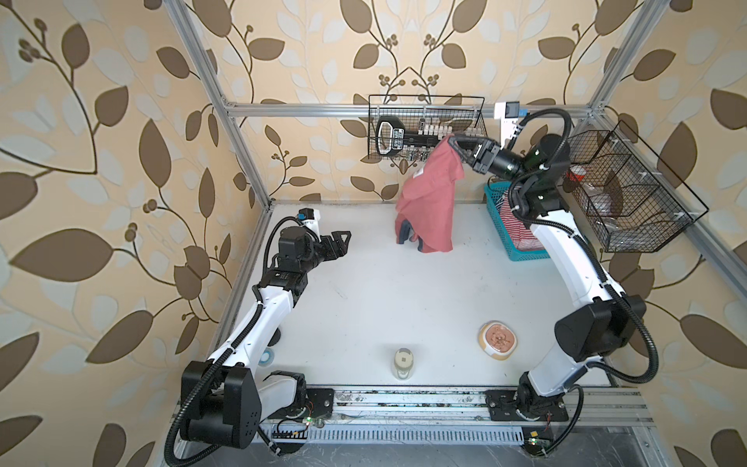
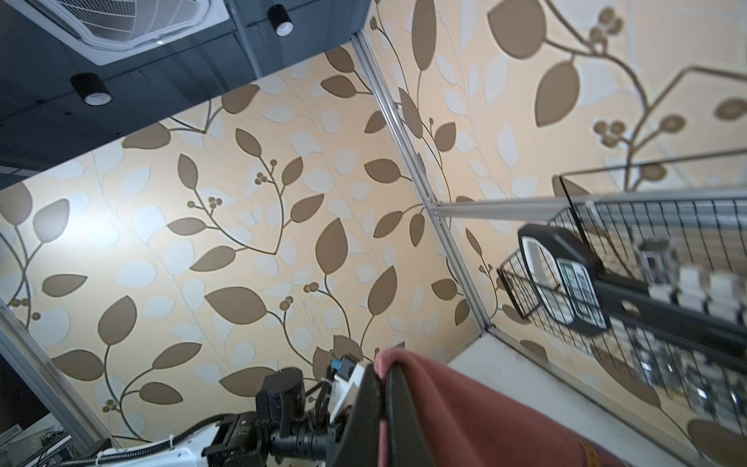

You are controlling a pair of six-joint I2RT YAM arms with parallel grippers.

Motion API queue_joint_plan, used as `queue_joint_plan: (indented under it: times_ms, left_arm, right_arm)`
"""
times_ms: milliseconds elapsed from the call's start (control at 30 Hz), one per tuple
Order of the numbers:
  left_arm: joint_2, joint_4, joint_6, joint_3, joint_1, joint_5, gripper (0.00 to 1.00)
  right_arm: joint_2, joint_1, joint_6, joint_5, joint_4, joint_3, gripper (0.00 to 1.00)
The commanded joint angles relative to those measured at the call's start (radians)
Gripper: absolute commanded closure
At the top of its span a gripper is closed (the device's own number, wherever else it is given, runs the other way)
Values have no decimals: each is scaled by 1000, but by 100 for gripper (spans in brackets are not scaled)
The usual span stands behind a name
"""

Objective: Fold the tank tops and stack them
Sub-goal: 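Lift the tank top out with the right gripper and drop it on the table, then reach both grippers to the tank top's hem on the table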

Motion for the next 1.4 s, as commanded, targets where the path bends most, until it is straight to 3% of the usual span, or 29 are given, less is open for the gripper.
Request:
queue_joint_plan:
  times_ms: [0,167,267,500,633,800,900,1133,1300,1367]
  left_arm:
    - [31,-7,-13,53,-10,-9,20]
    - [93,-17,-20,77,-25,18,22]
    - [139,-46,-7,105,-61,22,22]
    - [298,-221,80,241,-239,-44,25]
    - [342,-217,77,293,-314,-40,25]
    - [411,-271,118,412,-411,-18,25]
    - [431,-334,148,470,-452,-39,28]
    - [287,-391,176,378,-455,-96,29]
    - [162,-474,190,315,-456,-144,29]
    - [139,-493,190,298,-455,-138,29]
  right_arm:
    - [-82,-29,-59,13,-47,-221,100]
    - [-125,-79,-213,141,-316,-483,100]
    - [-84,-109,-302,246,-481,-533,100]
    - [117,-168,-403,363,-625,-416,99]
    - [169,-172,-426,395,-647,-313,100]
    - [169,-148,-334,263,-566,-234,100]
    - [169,-68,-319,227,-562,-182,100]
    - [315,130,-215,86,-523,-100,100]
    - [435,211,-36,-3,-330,-90,73]
    - [455,216,-1,-15,-292,-89,66]
